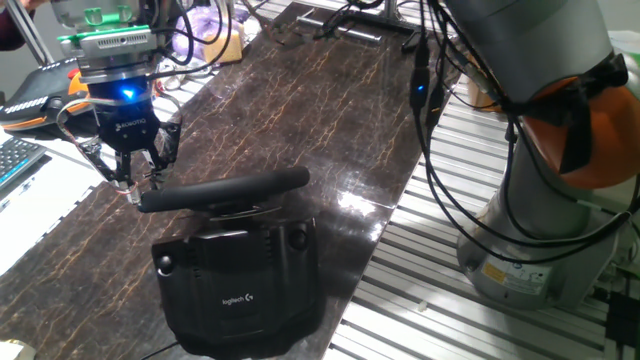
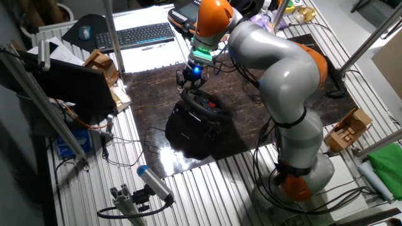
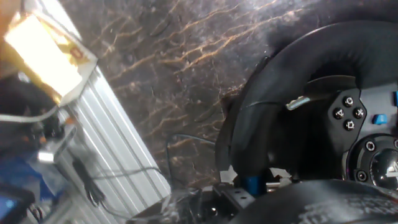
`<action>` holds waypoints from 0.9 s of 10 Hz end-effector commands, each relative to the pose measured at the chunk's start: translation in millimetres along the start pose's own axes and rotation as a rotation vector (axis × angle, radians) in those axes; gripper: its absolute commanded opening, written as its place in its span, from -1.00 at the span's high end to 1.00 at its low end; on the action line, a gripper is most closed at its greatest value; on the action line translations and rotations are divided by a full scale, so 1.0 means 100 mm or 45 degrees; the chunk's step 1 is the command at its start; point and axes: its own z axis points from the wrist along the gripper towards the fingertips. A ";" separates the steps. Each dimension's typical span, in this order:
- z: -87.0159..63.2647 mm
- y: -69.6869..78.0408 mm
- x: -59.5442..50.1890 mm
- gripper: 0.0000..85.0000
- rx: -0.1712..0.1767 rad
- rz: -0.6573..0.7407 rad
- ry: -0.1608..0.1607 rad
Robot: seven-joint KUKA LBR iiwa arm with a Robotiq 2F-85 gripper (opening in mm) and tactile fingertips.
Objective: Rotate the steering wheel 90 degrees clockwise
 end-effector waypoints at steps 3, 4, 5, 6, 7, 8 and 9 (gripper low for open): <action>0.02 -0.03 -0.08 0.29 -0.005 0.059 -0.032; 0.03 -0.04 -0.11 0.29 -0.009 0.077 -0.039; 0.04 -0.04 -0.13 0.29 -0.013 0.093 -0.045; 0.05 -0.05 -0.17 0.29 -0.006 0.111 -0.056; 0.06 -0.06 -0.22 0.29 0.003 0.140 -0.070; 0.07 -0.08 -0.26 0.30 0.007 0.155 -0.078; 0.07 -0.09 -0.29 0.32 0.005 0.175 -0.081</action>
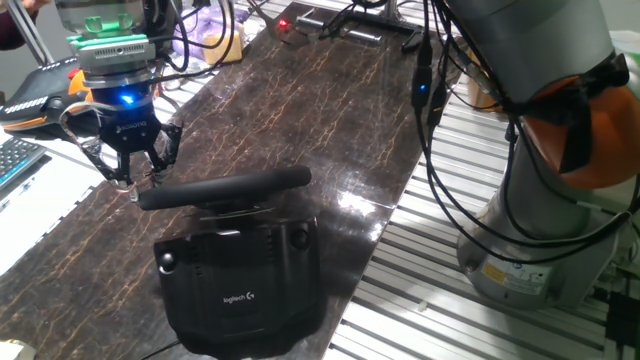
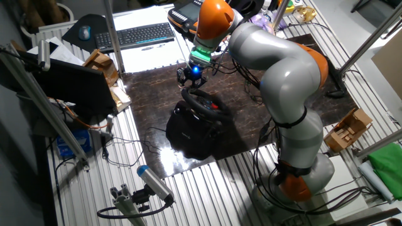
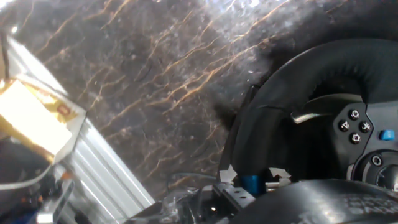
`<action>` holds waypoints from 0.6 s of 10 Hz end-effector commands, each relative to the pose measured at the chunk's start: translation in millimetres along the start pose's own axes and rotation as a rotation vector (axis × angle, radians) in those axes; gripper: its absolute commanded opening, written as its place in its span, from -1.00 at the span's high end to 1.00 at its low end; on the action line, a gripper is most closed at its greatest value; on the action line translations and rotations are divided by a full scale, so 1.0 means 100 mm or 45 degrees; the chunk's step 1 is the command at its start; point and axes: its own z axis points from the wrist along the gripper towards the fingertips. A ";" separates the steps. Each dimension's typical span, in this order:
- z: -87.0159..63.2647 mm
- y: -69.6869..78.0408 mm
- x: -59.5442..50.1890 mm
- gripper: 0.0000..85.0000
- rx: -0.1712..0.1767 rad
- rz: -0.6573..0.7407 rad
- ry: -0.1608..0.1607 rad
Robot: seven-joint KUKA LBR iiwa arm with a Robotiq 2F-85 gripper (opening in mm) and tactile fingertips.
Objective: Rotate the steering wheel 90 degrees clockwise
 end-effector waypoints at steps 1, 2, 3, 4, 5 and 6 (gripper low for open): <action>0.01 -0.01 -0.02 0.33 -0.002 0.019 -0.003; 0.02 -0.01 -0.05 0.33 -0.009 0.052 -0.013; 0.02 -0.01 -0.07 0.33 -0.015 0.081 -0.021; 0.03 -0.01 -0.09 0.33 -0.020 0.105 -0.029; 0.04 -0.02 -0.12 0.33 -0.022 0.127 -0.035; 0.05 -0.03 -0.15 0.33 -0.027 0.147 -0.041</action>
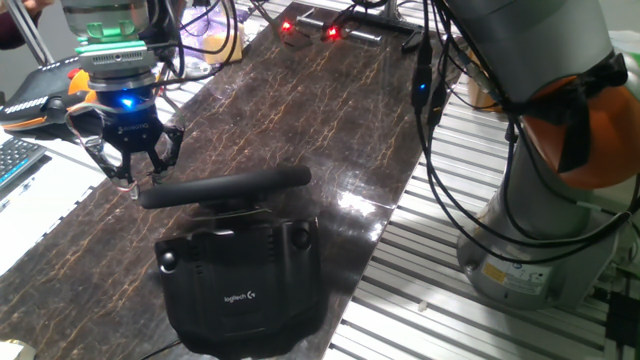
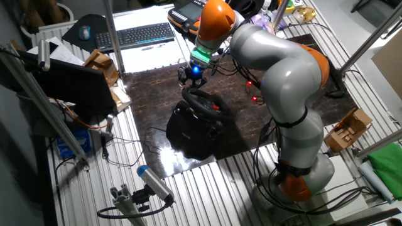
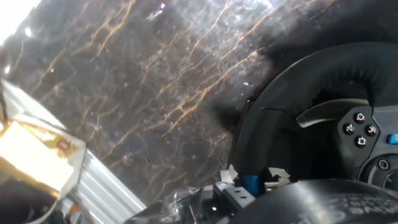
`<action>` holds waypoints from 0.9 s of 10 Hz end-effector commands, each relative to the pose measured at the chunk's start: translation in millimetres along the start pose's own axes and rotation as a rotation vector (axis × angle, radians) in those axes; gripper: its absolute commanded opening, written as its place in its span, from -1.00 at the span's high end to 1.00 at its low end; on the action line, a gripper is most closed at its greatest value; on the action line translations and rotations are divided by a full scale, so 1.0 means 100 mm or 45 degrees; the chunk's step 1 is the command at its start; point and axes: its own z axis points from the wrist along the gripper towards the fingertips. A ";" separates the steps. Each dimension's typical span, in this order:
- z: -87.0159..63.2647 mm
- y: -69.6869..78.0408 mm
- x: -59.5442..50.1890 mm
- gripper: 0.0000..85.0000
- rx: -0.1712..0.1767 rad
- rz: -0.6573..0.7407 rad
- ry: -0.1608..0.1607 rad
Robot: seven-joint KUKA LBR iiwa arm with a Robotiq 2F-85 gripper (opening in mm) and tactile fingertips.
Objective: Rotate the steering wheel 90 degrees clockwise
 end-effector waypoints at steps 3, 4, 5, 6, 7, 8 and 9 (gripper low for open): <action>0.02 -0.01 -0.07 0.33 0.009 0.043 -0.022; 0.01 -0.02 -0.10 0.33 0.015 0.065 -0.036; 0.01 -0.02 -0.12 0.32 0.012 0.083 -0.050; 0.01 -0.03 -0.13 0.32 0.011 0.094 -0.059; 0.00 -0.03 -0.11 0.31 0.005 0.105 -0.062; -0.01 -0.02 -0.07 0.25 -0.004 0.119 -0.057; -0.01 -0.01 -0.04 0.12 -0.004 0.123 -0.057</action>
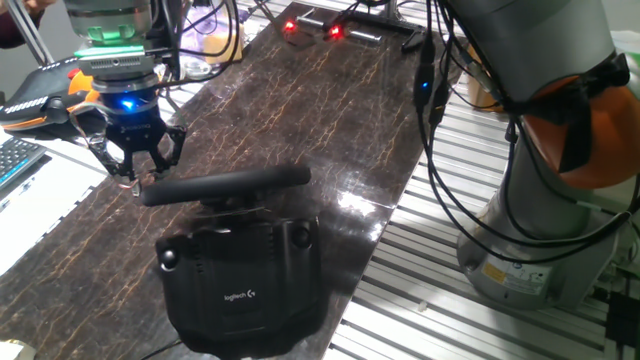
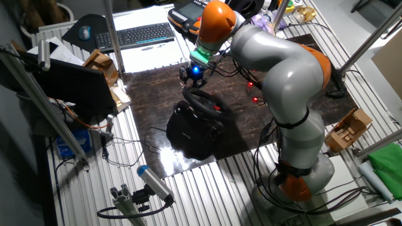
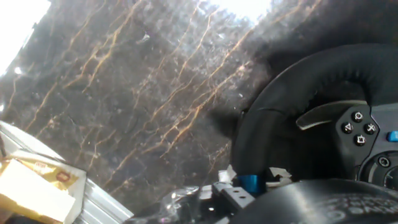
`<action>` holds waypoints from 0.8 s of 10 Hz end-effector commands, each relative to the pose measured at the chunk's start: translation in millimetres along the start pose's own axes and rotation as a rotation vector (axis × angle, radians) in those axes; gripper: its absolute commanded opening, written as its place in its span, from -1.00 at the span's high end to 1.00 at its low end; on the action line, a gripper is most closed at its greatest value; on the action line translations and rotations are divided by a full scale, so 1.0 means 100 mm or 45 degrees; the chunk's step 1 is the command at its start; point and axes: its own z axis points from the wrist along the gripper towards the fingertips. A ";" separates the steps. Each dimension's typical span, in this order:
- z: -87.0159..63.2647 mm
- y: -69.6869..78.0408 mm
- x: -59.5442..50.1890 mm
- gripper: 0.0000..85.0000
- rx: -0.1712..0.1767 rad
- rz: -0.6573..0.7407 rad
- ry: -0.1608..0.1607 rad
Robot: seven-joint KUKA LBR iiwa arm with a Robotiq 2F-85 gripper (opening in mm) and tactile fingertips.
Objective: Rotate the steering wheel 90 degrees clockwise
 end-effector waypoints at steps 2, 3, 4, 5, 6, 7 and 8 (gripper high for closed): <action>-0.02 0.01 0.04 -0.23 0.002 -0.014 0.008; -0.04 0.02 0.08 -0.38 -0.001 -0.022 0.011; -0.07 0.03 0.14 -0.44 0.006 -0.056 0.023; -0.10 0.03 0.22 -0.44 0.018 -0.103 0.047; -0.14 0.03 0.33 -0.44 0.025 -0.182 0.082; -0.15 0.02 0.40 -0.44 0.026 -0.231 0.104; -0.16 0.02 0.42 -0.41 0.025 -0.276 0.119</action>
